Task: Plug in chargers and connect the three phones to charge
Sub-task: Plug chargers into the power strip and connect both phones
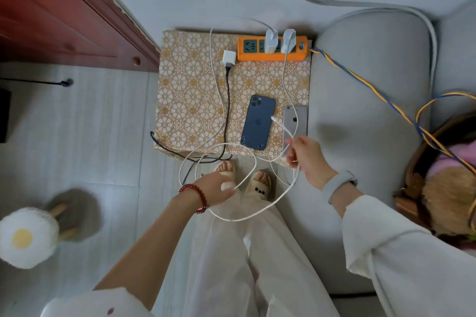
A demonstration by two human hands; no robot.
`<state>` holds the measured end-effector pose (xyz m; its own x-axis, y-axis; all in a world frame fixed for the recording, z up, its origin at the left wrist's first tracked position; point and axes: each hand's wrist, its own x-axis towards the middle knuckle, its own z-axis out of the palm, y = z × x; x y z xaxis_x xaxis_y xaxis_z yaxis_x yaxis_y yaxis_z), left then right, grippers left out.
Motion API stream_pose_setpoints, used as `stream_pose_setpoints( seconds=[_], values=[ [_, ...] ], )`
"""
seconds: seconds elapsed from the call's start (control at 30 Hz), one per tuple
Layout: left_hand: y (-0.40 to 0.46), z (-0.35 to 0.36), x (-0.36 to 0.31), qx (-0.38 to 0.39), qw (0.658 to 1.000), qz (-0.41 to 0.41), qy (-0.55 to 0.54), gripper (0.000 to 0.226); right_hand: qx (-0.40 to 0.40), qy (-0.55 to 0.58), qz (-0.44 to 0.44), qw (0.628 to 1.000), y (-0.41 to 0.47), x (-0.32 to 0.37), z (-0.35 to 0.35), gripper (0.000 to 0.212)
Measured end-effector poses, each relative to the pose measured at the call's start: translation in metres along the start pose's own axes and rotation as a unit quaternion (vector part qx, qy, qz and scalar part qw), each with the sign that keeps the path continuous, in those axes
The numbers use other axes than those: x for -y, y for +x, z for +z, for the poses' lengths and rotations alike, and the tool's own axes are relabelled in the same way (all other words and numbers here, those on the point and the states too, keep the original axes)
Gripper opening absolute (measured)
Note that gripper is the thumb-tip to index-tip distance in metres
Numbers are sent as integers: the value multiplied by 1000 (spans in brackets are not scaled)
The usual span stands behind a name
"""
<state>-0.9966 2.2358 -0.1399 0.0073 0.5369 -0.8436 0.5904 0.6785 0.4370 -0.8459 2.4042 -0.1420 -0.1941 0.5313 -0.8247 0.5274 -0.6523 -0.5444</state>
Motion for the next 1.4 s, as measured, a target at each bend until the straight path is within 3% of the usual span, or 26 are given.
stream_pose_setpoints(
  seconds=[0.07, 0.13, 0.23, 0.37, 0.53, 0.67, 0.77, 0.8, 0.93, 1.13, 1.27, 1.4],
  values=[
    [15, -4, -9, -110, 987, 8, -117, 21, 9, -8, 12, 1000, 4, -9, 9, 18],
    [35, -10, -16, -201, 956, -15, -211, 26, 6, 10, 7, 1000, 14, -15, 20, 15],
    [69, -19, -20, -258, 932, -44, -251, 35, -16, 0, -22, 1000, 39, -22, 36, 15],
    [110, -27, -24, -248, 922, -59, -292, 42, -26, 10, -28, 999, 66, -29, 50, 17],
    [142, -19, -34, -224, 922, -61, -310, 18, -48, 40, -27, 998, 78, -39, 58, 18],
    [146, -21, -39, -211, 877, -115, -415, 34, -60, 44, -3, 997, 79, -40, 50, 18],
    [139, -19, -41, -155, 854, -93, -487, 8, -56, 73, 4, 996, 74, -36, 39, 14],
    [137, -17, -42, -146, 852, -86, -496, 10, -53, 79, 3, 995, 71, -35, 36, 14],
    [126, -19, -44, -169, 865, -82, -466, 3, -91, -9, -98, 991, 50, -32, 28, 16],
    [102, -35, -39, -190, 765, -92, -608, 3, -55, -33, -172, 983, 10, -25, 19, 25],
    [89, -50, -36, -218, 678, -72, -699, 9, 27, -20, -137, 990, -9, -17, 27, 20],
    [82, -60, -36, -230, 644, -57, -727, 11, 128, -30, -136, 982, -14, -10, 33, 14]
  ],
)
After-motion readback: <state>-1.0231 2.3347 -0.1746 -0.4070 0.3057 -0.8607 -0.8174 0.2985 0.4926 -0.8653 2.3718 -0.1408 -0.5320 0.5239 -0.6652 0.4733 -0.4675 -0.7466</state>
